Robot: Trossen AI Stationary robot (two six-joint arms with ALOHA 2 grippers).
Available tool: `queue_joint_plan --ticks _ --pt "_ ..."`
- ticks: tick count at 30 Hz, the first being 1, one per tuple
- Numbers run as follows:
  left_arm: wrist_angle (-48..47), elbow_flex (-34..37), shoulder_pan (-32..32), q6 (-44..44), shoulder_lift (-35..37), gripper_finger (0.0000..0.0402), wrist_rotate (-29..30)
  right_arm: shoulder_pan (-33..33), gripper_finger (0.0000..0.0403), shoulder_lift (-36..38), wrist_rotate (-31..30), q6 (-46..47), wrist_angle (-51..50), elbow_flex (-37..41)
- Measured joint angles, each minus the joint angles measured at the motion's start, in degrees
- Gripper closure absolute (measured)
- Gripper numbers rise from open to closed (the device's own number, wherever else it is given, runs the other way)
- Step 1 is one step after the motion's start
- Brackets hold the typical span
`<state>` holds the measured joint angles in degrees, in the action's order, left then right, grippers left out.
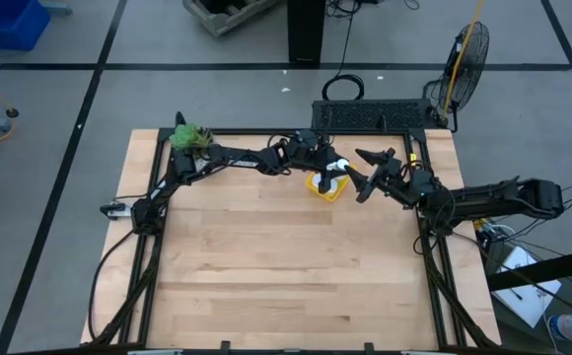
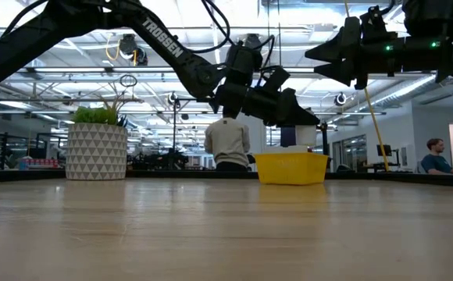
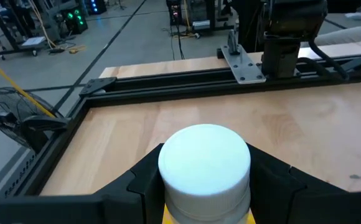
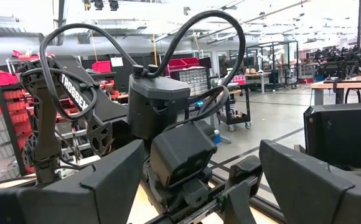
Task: Pick and place pill bottles into a basket
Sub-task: Put the white medicine bottle into the yellow bin
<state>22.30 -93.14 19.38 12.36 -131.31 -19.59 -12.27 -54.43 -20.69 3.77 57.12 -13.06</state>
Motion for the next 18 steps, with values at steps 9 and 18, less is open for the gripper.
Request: queue_joint_plan --ticks 9,18 --pt "0.3 0.0 -0.1 1.1 0.0 0.0226 0.2 0.0 0.0094 0.0 0.0 0.0 0.0 0.0" --pt "0.2 0.0 -0.1 0.7 0.0 0.0226 1.6 0.0 0.0094 0.0 0.0 0.0 0.0 0.0"
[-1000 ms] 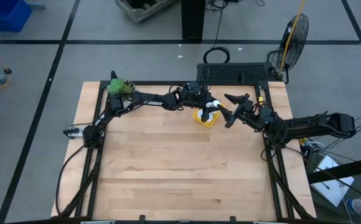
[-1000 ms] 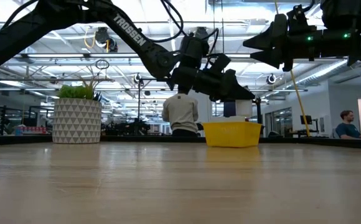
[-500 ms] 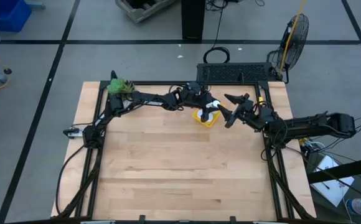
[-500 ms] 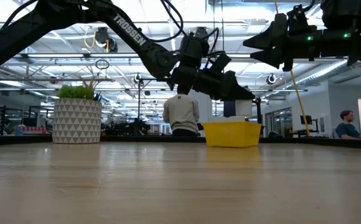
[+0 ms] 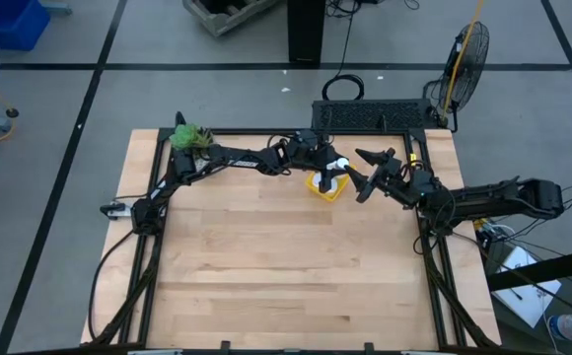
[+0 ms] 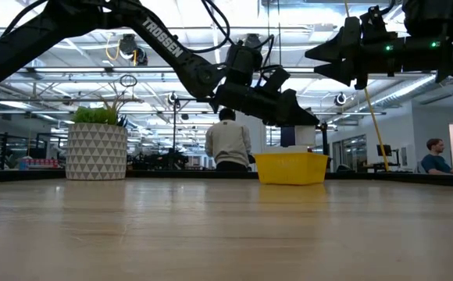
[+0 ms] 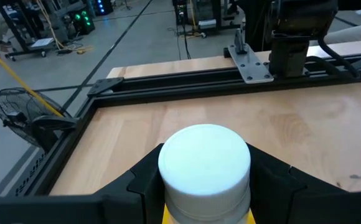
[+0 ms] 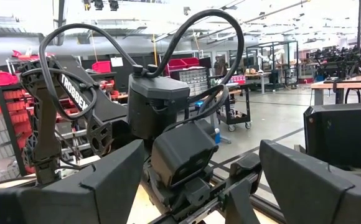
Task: Pick and place pill bottles into a basket
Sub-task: Put the white medicine bottle into the yellow bin, then return to Home Position
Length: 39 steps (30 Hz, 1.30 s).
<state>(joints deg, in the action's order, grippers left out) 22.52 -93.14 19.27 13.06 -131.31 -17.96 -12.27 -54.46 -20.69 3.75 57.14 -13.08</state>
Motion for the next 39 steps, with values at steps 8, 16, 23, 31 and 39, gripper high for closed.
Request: queue_joint_plan --ticks 8,16,23,31,39 --pt "0.0 0.0 -0.1 -0.6 0.0 0.0196 0.1 0.0 0.0094 0.0 0.0 -0.1 0.0 0.0" --pt "0.0 0.0 -0.2 -0.7 0.0 0.0214 2.0 0.0 0.0094 0.0 0.0 -0.1 0.0 0.0" --pt "0.4 0.0 -0.2 -3.1 0.0 0.0257 4.2 0.0 0.0094 0.0 0.0 -0.2 0.0 0.0" --pt "1.8 0.0 -0.7 -3.7 0.0 0.027 4.5 0.0 0.0094 0.0 0.0 -0.4 0.0 0.0" --pt "-2.0 0.2 -1.4 -5.6 3.6 0.027 1.2 0.0 0.0094 3.9 2.3 -3.1 -2.6 0.0"
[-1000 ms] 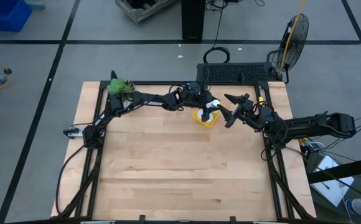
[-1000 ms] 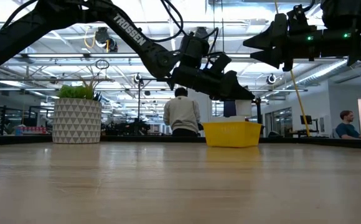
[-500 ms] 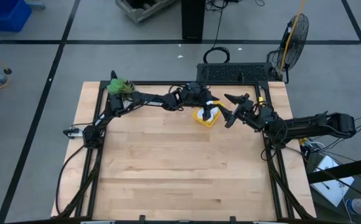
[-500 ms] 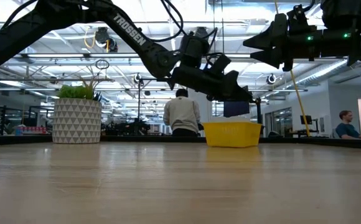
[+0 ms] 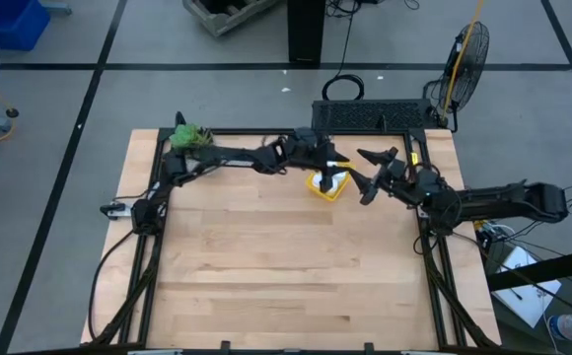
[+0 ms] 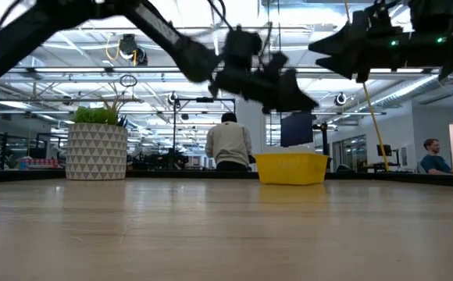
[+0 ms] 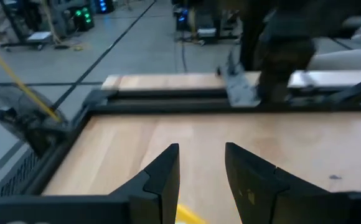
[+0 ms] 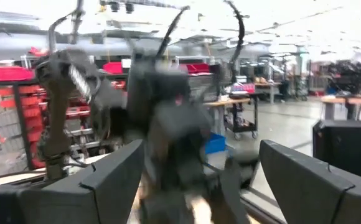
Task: Pick and place pill bottles into a basket
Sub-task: Return to Home Position
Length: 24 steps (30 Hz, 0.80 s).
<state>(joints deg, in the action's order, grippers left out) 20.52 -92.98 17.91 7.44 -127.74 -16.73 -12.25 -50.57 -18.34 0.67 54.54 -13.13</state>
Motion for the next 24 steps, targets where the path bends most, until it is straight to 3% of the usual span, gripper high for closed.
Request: queue_joint_plan --ticks 7,10,14,19,24 --pt "-25.0 -0.1 1.7 3.7 16.4 0.027 -0.8 2.1 0.0094 17.8 -1.8 -4.8 -15.6 0.0" --pt "-30.6 1.4 3.0 5.3 23.4 0.027 -1.1 3.4 0.0094 26.4 -4.4 -6.4 -22.6 0.0" --pt "-30.6 9.0 3.8 6.7 32.8 0.027 -1.3 4.6 0.0094 35.6 -5.0 -7.2 -30.1 0.0" --pt "-23.9 26.0 5.2 5.8 44.3 0.027 -1.1 5.6 0.0094 43.8 -10.5 -8.0 -39.8 0.0" --pt "-14.9 42.4 6.0 2.0 55.1 0.027 -0.8 5.6 0.0094 48.0 -10.3 -7.7 -44.6 0.0"
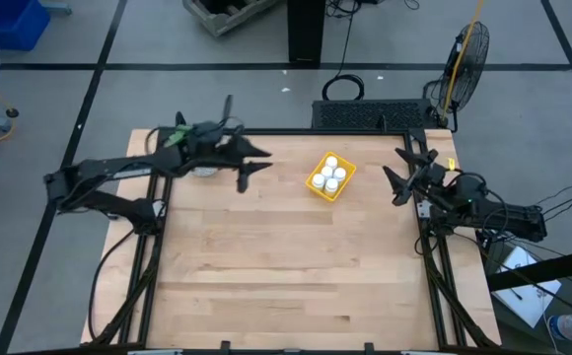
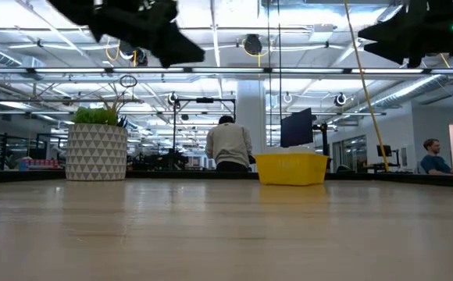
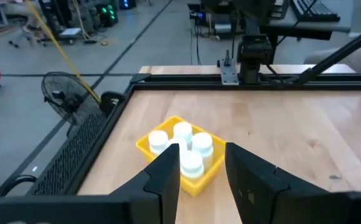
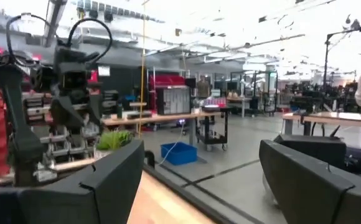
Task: Pick and place pill bottles into a basket
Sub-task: Return to Home Position
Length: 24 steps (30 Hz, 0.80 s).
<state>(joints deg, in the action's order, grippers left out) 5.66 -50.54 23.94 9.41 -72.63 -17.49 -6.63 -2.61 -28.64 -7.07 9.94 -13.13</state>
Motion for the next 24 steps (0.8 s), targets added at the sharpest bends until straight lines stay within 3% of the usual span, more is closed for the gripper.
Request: queue_joint_plan --ticks 12,18,24 --pt "17.8 26.8 0.0 -5.3 18.1 0.027 2.7 0.0 0.0094 0.7 0.2 1.8 -5.6 0.0" --pt "20.6 34.2 0.0 -7.5 23.0 0.027 4.4 0.0 0.0094 0.8 0.1 1.9 -5.9 0.7" --pt "21.9 39.7 0.0 -9.8 27.7 0.027 7.7 0.0 0.0094 1.9 -1.3 1.9 1.1 6.1"
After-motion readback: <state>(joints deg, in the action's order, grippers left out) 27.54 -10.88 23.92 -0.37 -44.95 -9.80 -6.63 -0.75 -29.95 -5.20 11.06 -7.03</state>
